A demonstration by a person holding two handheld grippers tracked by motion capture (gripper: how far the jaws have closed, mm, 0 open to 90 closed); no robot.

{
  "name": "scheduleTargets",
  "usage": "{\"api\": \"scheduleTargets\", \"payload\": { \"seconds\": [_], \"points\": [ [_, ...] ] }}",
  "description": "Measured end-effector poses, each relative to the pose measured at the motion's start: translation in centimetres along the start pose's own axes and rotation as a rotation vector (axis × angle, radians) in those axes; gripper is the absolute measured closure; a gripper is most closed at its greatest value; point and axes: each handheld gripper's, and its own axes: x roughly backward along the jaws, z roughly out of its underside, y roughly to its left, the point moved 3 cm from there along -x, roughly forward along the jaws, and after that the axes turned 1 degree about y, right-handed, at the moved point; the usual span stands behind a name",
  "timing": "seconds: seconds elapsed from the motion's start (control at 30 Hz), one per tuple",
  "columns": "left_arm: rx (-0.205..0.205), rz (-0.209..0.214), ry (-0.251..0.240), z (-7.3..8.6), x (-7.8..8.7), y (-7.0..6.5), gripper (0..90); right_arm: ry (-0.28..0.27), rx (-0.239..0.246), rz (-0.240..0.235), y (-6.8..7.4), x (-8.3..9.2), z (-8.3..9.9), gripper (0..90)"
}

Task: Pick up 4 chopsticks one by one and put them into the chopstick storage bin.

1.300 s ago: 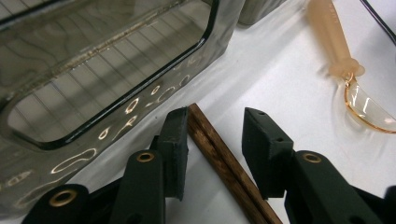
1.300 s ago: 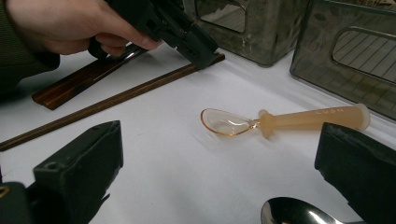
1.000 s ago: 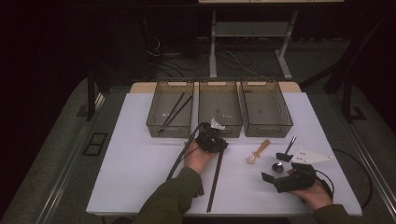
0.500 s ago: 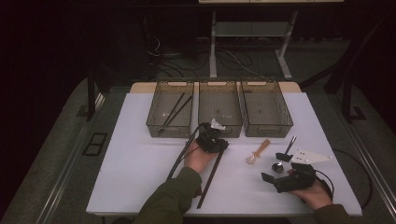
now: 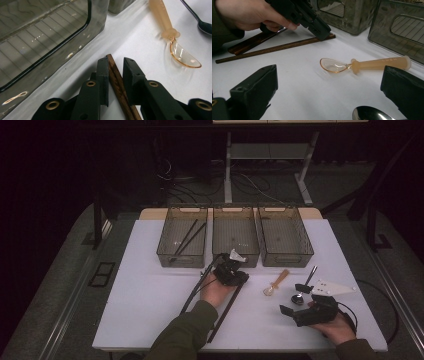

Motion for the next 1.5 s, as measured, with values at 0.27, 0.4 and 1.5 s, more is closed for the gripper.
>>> {"api": "scheduleTargets", "payload": {
  "seconds": [0.27, 0.4, 1.5],
  "points": [
    [-0.009, 0.002, 0.007, 0.0, 0.0, -0.1, 74.8, 0.001, 0.0, 0.001, 0.0, 0.0, 0.0, 1.3],
    [-0.011, 0.004, 0.01, 0.0, 0.0, -0.1, 75.0, 0.001, 0.0, 0.001, 0.0, 0.0, 0.0, 1.3],
    [-0.044, 0.067, 0.012, 6.2, 6.5, -2.2, 75.5, -0.001, -0.002, 0.008, 0.0, 0.1, 0.0, 1.3]
  ]
}}
